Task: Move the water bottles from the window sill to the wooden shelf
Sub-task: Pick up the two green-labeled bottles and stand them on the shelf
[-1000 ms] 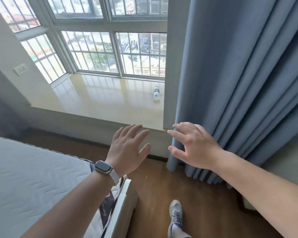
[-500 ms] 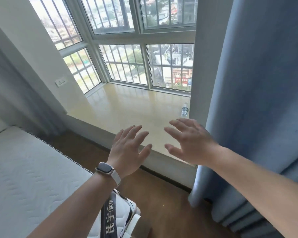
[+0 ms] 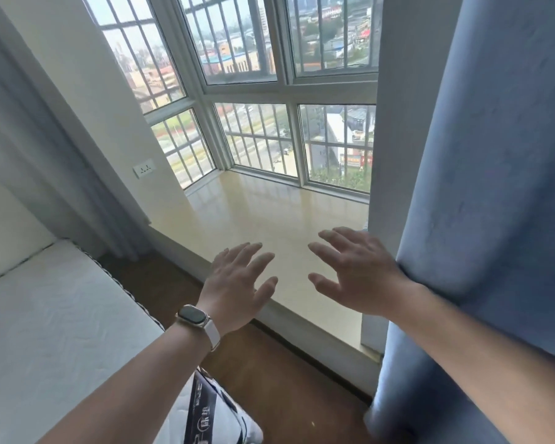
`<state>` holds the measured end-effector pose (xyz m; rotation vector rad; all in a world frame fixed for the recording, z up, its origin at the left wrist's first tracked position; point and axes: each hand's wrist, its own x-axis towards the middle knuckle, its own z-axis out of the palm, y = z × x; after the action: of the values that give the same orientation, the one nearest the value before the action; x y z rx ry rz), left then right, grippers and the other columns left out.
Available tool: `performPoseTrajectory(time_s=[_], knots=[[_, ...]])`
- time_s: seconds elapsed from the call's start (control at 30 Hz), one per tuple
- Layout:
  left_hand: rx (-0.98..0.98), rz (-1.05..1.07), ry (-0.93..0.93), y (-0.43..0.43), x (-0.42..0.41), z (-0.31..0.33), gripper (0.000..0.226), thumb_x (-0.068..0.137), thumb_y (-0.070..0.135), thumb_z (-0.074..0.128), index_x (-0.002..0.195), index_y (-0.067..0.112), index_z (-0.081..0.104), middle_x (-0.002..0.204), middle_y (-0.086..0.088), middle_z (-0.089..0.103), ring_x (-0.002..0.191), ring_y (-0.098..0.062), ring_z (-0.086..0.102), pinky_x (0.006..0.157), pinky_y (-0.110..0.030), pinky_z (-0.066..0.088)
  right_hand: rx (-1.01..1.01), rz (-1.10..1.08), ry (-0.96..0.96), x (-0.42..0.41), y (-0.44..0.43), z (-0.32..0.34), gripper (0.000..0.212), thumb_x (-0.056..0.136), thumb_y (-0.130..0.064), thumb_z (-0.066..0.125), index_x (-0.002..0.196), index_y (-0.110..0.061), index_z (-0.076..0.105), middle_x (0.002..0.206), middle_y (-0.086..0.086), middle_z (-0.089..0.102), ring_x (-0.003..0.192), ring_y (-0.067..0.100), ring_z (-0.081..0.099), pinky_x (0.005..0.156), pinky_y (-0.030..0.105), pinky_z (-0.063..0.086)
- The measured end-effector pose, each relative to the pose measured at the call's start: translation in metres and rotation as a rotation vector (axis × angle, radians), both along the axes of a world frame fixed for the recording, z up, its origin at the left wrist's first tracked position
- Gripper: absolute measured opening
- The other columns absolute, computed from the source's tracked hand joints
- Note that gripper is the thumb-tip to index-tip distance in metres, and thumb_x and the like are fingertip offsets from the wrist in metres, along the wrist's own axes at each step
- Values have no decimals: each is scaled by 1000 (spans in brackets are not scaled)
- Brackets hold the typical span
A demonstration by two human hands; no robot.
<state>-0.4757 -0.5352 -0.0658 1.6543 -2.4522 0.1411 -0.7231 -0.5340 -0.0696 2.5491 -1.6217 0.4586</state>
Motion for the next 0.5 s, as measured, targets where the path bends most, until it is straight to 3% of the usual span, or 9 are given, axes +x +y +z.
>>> performPoseTrajectory(time_s=[0.33,0.5], knots=[[12,-34,-24,-73,3,-10,54,93,56,31,141,33,43,153,5,37,142,-17,24,118,-43,15,60,-37,-25,3,-46,-17,60,87,-60,37,126,-22,62,133,6,60,125,30,53,98,46,43],[24,-66,37,-125,18,-25,60,90,58,29,140,30,46,152,1,37,140,-20,27,116,-46,21,144,-31,20,26,-92,-23,69,90,-64,25,144,-26,43,152,3,41,141,26,32,111,43,27]])
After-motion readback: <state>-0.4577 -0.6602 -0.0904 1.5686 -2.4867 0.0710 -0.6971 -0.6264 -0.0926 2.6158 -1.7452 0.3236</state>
